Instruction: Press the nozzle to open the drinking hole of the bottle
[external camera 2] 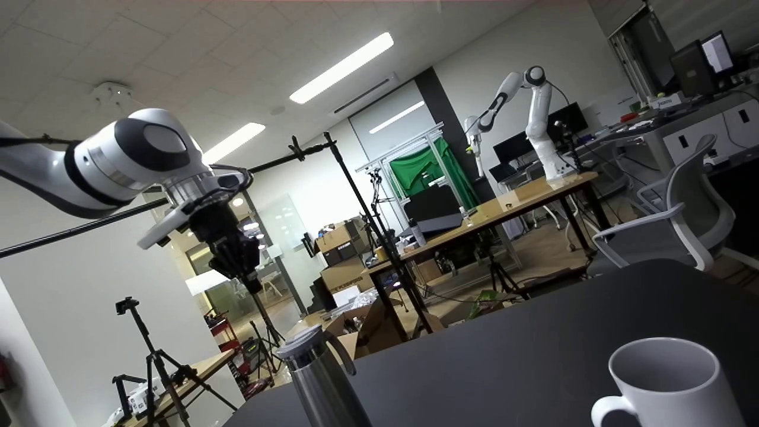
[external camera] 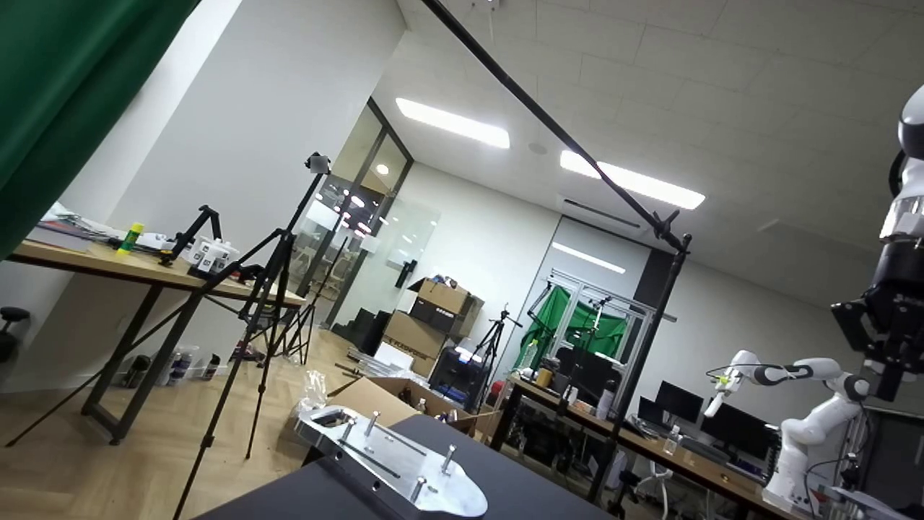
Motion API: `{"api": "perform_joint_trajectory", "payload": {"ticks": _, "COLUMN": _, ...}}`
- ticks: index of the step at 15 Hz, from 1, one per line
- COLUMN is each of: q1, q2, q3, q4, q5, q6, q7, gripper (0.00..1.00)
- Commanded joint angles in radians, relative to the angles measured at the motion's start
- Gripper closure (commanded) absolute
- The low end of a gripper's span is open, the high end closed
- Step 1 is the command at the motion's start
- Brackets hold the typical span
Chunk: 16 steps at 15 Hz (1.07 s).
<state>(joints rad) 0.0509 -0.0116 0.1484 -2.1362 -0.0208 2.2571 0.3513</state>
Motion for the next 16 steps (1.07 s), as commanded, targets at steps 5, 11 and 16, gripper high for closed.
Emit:
{"api": "perform_joint_trajectory", "payload": {"ticks": 5, "q1": 0.024, "q2": 0.136, "q3": -0.042, "q4": 0.106, "q5": -0.026, "q6": -0.062, "q7": 0.04, "gripper": 1.0}}
{"api": "perform_joint_trajectory", "payload": {"ticks": 11, "q1": 0.044, "q2": 0.203, "q3": -0.063, "q4": 0.137, "q5": -0.033, "q6": -0.09, "q7": 0.049, "gripper": 1.0}}
{"api": "perform_joint_trajectory", "payload": {"ticks": 16, "q1": 0.06, "q2": 0.236, "q3": -0.071, "q4": 0.137, "q5": -0.028, "q6": -0.083, "q7": 0.047, "gripper": 1.0}}
